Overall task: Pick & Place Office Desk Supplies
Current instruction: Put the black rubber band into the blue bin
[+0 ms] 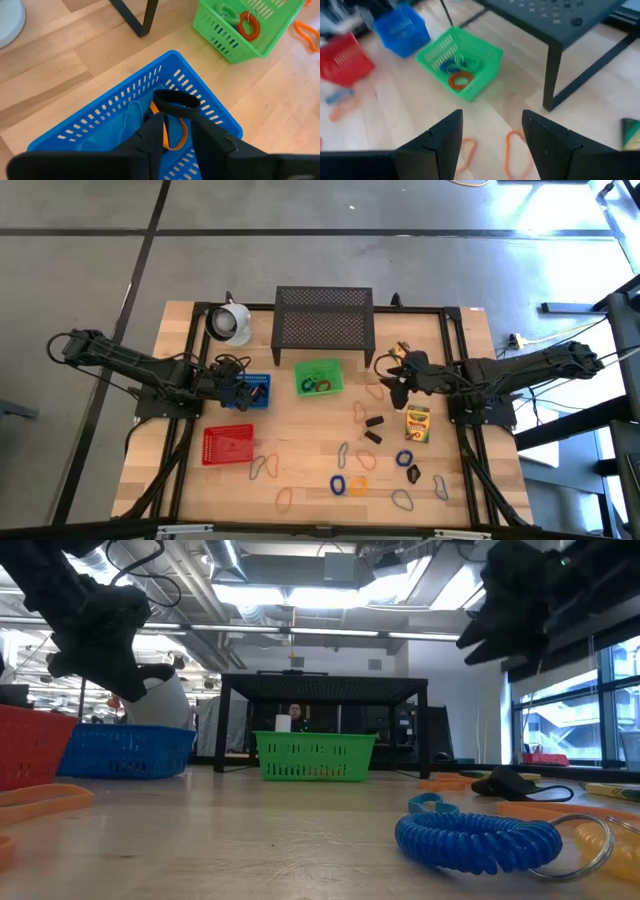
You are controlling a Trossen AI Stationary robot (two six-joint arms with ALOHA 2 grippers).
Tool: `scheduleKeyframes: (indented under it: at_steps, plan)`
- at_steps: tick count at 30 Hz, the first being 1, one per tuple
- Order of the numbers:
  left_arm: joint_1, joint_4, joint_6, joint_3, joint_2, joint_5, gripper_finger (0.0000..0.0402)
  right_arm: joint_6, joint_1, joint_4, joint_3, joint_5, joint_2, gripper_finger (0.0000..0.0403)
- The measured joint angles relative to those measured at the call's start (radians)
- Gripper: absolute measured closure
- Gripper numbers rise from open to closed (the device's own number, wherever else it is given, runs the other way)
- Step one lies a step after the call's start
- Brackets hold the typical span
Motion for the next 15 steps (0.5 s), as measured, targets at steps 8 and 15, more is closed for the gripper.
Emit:
scheduleKeyframes:
  at_steps: [8, 15]
  plan:
    - [0.0, 0.002, -0.011, 0.0, 0.0, -0.005, 0.0299, -0.096, 0.032, -0.144, 0.114, -0.265, 0.228, 0.0194]
    - [-0.001, 0.002, 0.001, 0.0, 0.0, 0.002, 0.0299, -0.328, 0.11, -0.136, 0.115, -0.292, 0.41, 0.0194]
